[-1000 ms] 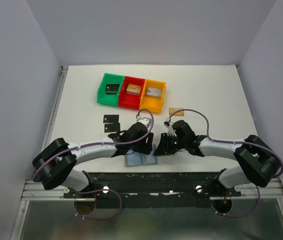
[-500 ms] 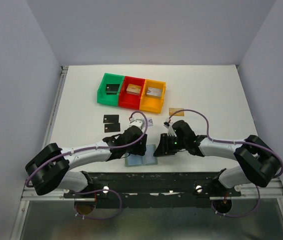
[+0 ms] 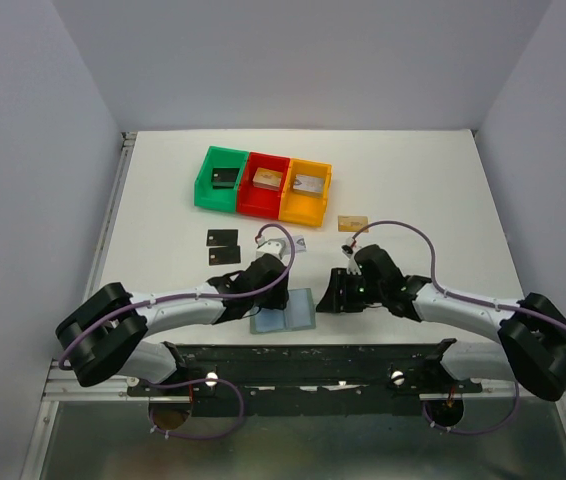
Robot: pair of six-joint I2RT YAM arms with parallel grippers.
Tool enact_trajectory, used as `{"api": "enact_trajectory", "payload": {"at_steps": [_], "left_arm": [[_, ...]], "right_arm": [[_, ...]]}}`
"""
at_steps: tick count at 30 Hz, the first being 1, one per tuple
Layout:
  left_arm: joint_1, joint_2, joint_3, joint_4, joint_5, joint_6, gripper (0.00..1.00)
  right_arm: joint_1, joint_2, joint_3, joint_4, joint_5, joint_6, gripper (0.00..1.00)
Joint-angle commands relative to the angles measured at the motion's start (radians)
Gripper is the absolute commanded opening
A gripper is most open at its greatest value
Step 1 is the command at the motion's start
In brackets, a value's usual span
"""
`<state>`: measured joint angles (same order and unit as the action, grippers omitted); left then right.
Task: Take the credit cards out of the card holder
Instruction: Remove the credit card from the card holder.
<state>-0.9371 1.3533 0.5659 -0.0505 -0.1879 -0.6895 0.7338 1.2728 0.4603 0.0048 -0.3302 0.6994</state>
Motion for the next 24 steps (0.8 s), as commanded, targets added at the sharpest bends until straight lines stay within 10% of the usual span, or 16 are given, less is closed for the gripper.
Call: {"api": "enact_trajectory", "payload": {"at_steps": [1, 24], "left_arm": [[0.0, 0.03, -0.054, -0.017, 0.007, -0.031, 0.55], [0.0, 0.014, -0.092, 0.041, 0.031, -0.036, 0.54]], "right_arm": [[0.007, -0.062, -0.006, -0.107, 0.118, 0.003, 0.57], [0.006, 0.121, -0.006, 0.069, 0.079, 0.072, 0.52]]}}
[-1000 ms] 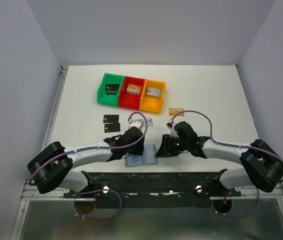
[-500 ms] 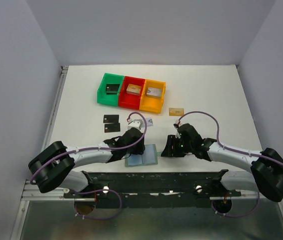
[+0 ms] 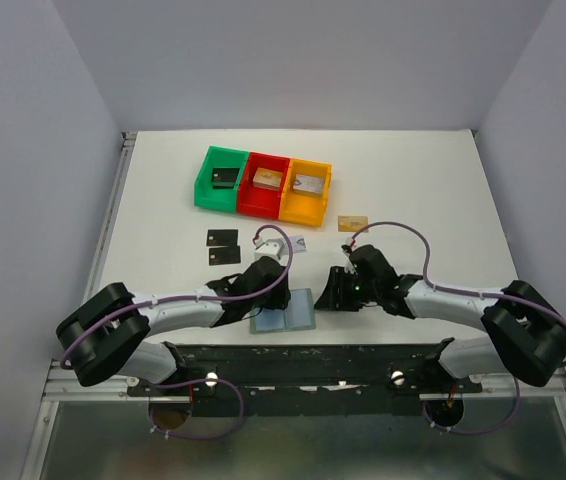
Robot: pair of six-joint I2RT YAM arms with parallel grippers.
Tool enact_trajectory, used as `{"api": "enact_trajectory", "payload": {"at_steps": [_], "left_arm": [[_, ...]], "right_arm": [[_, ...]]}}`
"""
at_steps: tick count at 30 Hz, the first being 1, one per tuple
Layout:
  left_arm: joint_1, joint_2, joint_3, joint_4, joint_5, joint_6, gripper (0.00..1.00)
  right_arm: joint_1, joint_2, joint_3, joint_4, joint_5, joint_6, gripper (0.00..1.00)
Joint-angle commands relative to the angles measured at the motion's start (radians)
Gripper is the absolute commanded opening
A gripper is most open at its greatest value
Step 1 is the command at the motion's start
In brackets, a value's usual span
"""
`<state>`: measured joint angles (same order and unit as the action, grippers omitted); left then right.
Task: Take the credit cards out of the card holder
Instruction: Remove the credit card from the card holder.
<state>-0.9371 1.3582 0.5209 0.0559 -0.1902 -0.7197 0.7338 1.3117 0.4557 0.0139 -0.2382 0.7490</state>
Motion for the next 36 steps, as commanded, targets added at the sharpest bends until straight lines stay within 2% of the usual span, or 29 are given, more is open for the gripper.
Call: {"api": "enact_trajectory", "payload": {"at_steps": [1, 5, 9, 11, 14, 18, 27, 36], "left_arm": [[0.0, 0.002, -0.051, -0.062, 0.034, -0.004, 0.54], [0.0, -0.011, -0.061, -0.06, 0.037, 0.0, 0.53], [0.0, -0.027, -0.056, -0.033, 0.041, 0.006, 0.54], [0.0, -0.053, -0.047, -0.04, 0.043, 0.016, 0.61], [0.001, -0.1, -0.024, -0.041, 0.058, 0.032, 0.73], [0.003, -0.14, -0.001, -0.005, 0.121, 0.065, 0.8], [0.003, -0.065, 0.07, 0.019, 0.265, 0.112, 0.8], [0.003, 0.013, 0.11, 0.007, 0.331, 0.141, 0.79]], "right_arm": [[0.006, 0.093, -0.002, 0.073, -0.012, 0.026, 0.5], [0.004, 0.103, -0.009, 0.104, -0.018, 0.032, 0.31], [0.004, 0.058, -0.025, 0.109, -0.021, 0.024, 0.08], [0.004, 0.002, -0.014, 0.046, -0.003, 0.001, 0.0], [0.003, -0.093, 0.02, -0.089, 0.03, -0.055, 0.0], [0.006, -0.121, 0.087, -0.213, -0.006, -0.144, 0.0], [0.004, -0.15, 0.113, -0.235, -0.032, -0.168, 0.0], [0.004, -0.204, 0.11, -0.232, -0.033, -0.155, 0.0]]}}
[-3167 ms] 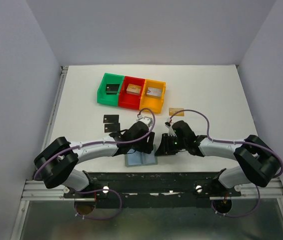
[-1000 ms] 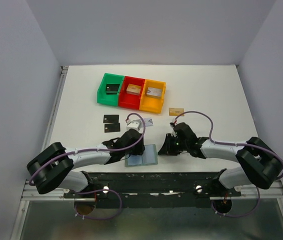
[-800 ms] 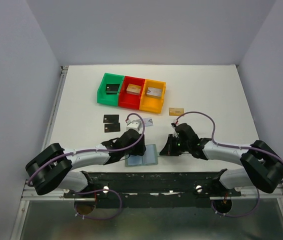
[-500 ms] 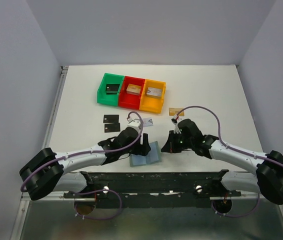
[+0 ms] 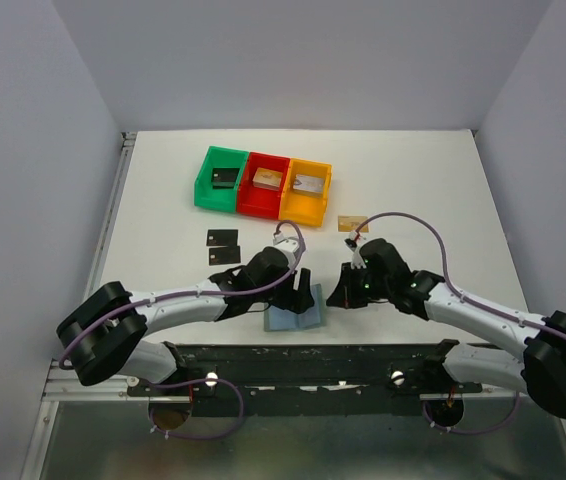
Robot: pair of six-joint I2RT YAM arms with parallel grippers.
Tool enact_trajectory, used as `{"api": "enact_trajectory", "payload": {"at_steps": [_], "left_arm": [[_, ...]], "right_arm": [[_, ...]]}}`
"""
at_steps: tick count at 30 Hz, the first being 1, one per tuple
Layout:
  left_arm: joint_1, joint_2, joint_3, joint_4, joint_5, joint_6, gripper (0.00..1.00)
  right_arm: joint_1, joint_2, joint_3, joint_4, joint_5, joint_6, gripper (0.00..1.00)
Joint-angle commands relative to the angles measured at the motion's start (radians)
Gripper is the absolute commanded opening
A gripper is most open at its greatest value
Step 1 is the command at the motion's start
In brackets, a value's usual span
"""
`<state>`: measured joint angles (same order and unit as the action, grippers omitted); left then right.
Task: Take the credit cards out of the card holder
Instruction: Remove the credit card from the card holder.
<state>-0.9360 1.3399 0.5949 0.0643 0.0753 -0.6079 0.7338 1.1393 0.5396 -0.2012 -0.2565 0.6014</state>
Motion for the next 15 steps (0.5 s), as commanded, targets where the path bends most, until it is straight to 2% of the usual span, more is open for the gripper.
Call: {"api": "enact_trajectory", "payload": {"at_steps": [1, 15], "left_arm": [[0.002, 0.038, 0.039, -0.001, 0.069, 0.03, 0.79], [0.002, 0.041, 0.062, -0.017, 0.069, 0.033, 0.83]], "right_arm": [[0.004, -0.036, 0.028, -0.015, -0.016, -0.006, 0.0], [0.004, -0.058, 0.037, 0.014, -0.063, 0.001, 0.0]]}}
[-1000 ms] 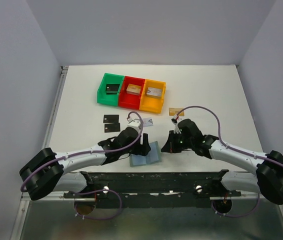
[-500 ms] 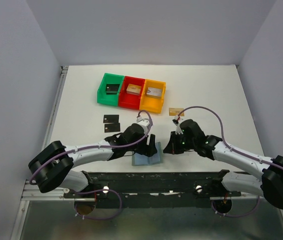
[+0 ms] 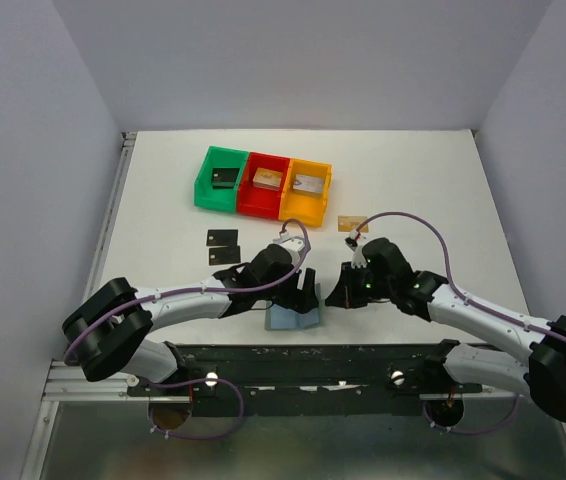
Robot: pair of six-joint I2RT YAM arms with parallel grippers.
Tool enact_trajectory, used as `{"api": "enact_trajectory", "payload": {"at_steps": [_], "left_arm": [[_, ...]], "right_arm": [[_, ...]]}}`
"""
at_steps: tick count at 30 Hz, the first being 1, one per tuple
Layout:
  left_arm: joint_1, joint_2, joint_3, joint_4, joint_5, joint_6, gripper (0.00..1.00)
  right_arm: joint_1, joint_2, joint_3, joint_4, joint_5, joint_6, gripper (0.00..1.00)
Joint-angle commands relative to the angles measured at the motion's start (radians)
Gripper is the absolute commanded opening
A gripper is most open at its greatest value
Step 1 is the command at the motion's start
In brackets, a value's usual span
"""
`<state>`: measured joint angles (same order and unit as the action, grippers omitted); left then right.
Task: Take the credit cards out of the card holder
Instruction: Remove the credit card from the card holder.
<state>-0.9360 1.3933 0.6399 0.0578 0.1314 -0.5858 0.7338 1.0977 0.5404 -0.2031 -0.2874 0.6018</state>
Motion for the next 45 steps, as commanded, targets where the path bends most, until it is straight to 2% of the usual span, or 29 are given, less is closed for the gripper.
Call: {"api": "enact_trajectory", "payload": {"at_steps": [1, 14, 24, 33, 45], "left_arm": [[0.002, -0.016, 0.018, -0.012, 0.014, 0.014, 0.83], [0.002, -0.002, 0.029, -0.029, 0.011, 0.009, 0.84], [0.002, -0.05, 0.003, -0.095, -0.091, -0.017, 0.76], [0.002, -0.073, -0.014, -0.121, -0.15, -0.023, 0.75], [0.002, -0.034, 0.02, -0.158, -0.161, 0.009, 0.69]], "right_arm": [[0.004, -0.018, 0.036, 0.016, -0.032, -0.002, 0.0], [0.004, -0.025, 0.038, 0.028, -0.052, -0.008, 0.0], [0.004, -0.035, 0.049, -0.005, -0.021, -0.02, 0.0], [0.003, -0.025, 0.044, -0.01, -0.01, -0.031, 0.0], [0.004, -0.01, -0.031, 0.018, 0.047, -0.025, 0.0]]}}
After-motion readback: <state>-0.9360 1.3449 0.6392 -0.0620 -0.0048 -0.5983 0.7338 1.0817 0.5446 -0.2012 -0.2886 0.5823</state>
